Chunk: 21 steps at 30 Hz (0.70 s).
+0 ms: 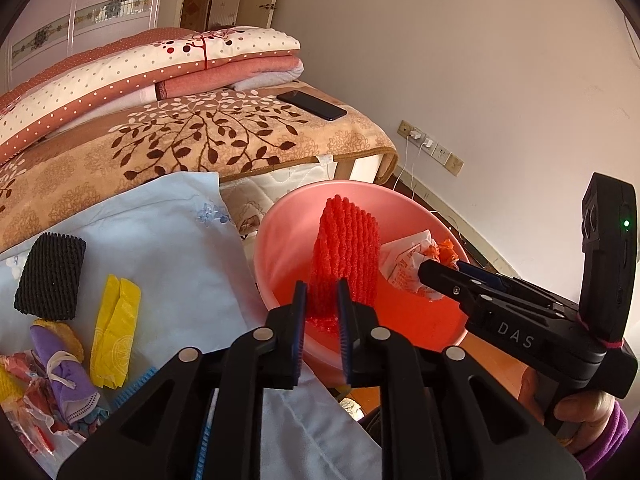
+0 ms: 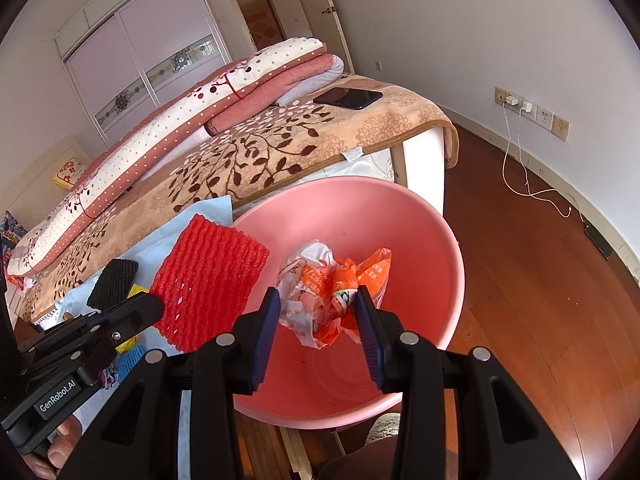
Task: Collect trash
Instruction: 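Open both tools to drop the items into the pink bucket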
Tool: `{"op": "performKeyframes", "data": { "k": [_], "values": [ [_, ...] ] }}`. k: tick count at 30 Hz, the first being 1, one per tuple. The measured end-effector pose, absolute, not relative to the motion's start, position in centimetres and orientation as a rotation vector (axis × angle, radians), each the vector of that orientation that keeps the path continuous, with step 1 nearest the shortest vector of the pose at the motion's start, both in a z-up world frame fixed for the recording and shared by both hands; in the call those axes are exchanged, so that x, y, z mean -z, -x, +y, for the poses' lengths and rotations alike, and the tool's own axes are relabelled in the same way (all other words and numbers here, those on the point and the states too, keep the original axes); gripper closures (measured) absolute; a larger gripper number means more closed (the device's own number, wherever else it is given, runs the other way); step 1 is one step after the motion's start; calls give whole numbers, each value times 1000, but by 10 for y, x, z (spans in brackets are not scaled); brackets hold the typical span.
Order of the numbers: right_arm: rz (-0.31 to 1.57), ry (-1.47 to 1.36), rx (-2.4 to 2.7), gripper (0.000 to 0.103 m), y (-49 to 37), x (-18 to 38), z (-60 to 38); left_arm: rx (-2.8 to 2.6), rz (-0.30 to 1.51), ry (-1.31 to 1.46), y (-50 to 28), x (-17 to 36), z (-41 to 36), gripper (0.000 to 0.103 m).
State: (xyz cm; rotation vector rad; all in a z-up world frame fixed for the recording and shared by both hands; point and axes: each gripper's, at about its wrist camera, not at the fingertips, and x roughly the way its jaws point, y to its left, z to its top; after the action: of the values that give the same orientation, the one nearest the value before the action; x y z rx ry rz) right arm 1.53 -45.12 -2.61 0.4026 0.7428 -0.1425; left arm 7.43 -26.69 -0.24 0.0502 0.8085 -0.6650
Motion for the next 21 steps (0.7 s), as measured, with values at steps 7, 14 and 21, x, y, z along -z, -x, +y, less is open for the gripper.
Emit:
{"op": "performKeyframes", "data": {
  "k": [7,14,21],
  "values": [
    [726,-416,141,48,-9,21,-455,669,815,-26,-77,-6,-263,70],
    [704,-425,131,47,-2,14,-455,653,779,-22,-73,-20,-252,70],
    [663,-413,96,47,3,1,-440,583,722,5,-70,-39,-217,70]
  ]
}}
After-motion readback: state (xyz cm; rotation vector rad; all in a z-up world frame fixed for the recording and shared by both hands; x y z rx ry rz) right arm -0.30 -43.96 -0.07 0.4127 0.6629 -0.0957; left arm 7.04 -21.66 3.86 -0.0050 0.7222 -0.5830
